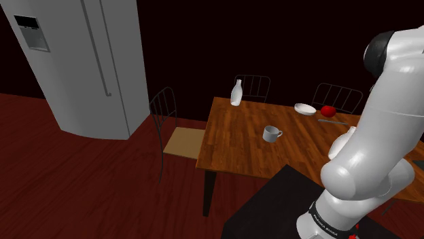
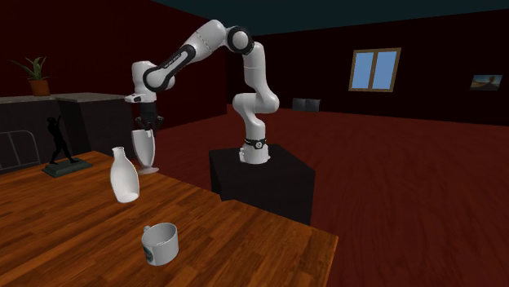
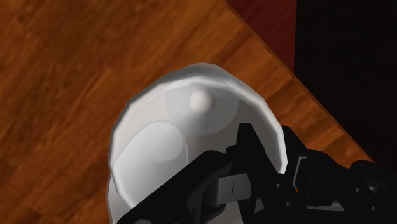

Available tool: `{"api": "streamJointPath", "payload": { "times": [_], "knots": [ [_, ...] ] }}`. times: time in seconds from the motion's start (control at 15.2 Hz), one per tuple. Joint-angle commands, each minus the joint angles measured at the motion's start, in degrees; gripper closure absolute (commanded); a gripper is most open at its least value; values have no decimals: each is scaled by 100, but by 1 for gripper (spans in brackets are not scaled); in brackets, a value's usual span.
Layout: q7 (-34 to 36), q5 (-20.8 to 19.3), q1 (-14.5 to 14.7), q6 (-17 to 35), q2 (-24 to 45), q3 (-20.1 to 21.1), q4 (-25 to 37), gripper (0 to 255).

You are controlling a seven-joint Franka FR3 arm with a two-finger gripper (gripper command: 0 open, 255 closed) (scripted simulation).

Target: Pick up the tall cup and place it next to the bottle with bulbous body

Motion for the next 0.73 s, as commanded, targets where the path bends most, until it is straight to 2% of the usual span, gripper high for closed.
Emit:
{"api": "streamJointPath", "payload": {
  "times": [0.0, 0.66],
  "knots": [
    [-165, 227, -155, 128, 177, 142, -50, 255],
    [-778, 1145, -828, 670, 890, 884, -212, 255]
  ]
}}
